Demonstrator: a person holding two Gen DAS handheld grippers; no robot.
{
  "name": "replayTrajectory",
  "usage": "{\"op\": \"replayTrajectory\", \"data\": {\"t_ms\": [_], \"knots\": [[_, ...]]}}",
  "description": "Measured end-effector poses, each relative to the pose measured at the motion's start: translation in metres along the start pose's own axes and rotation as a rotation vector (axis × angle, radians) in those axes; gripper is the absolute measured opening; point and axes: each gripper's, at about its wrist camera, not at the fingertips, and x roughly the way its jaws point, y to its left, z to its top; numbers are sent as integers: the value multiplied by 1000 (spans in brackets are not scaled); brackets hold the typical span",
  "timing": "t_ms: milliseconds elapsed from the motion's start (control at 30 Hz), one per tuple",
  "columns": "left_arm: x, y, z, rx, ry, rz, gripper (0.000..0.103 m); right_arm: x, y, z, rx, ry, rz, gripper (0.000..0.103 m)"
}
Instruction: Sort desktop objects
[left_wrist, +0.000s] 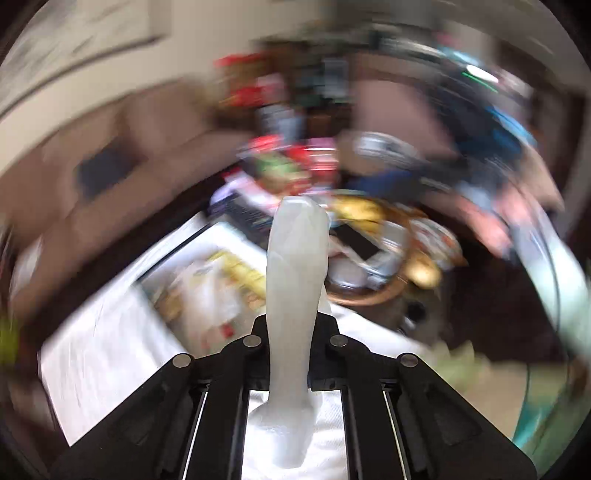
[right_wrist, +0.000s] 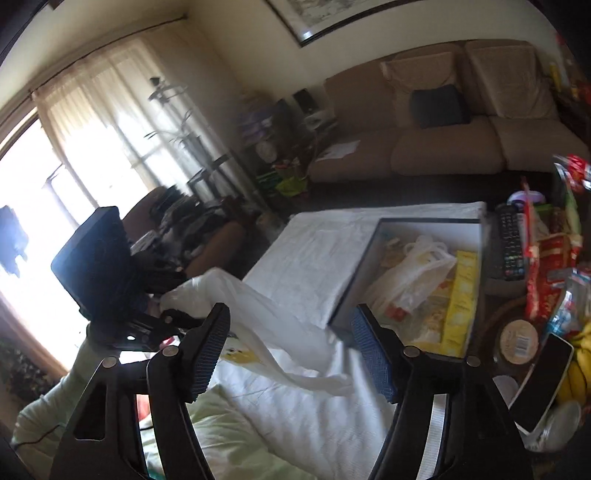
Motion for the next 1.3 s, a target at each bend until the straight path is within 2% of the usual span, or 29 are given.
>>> {"op": "replayTrajectory", "data": {"t_ms": [67,133,200,333,467,567,600,700,733,800,867,900,1000,1133,1300], "knots": [[0,26,9,-194,-33,-25,6,-11,-4,-11,-11,-75,-60,74],[-1,38,20,-290,-54,23,6,-12,8,-28,-61,-142,-137,74],[0,46,30,-379,-59,44,6,-2,30,-49,-148,-193,-178,78],[9,61,45,-551,-60,8,6,44,71,-77,-276,-222,-231,80],[24,64,60,-635,-73,-52,7,90,73,-75,-231,-237,-242,80],[30,70,67,-693,-102,-81,7,103,58,-70,-145,-287,-238,81],[35,75,70,-722,-111,-97,7,105,52,-69,-121,-303,-242,84],[49,91,75,-806,-156,-146,7,113,37,-54,-131,-335,-319,83],[54,96,76,-829,-176,-158,7,119,29,-46,-134,-319,-364,81],[66,111,73,-886,-207,-175,7,131,9,-27,-127,-249,-394,32],[83,132,69,-934,-229,-198,7,143,-15,-12,-108,-187,-403,31],[92,139,65,-949,-231,-205,7,147,-24,-6,-111,-179,-420,24],[122,167,47,-1026,-263,-257,7,160,-50,12,-141,-163,-484,17],[169,200,10,-1155,-315,-282,7,187,-84,35,-200,-137,-548,16],[240,222,-44,-1310,-296,-267,7,241,-135,53,-218,-63,-581,16]]}}
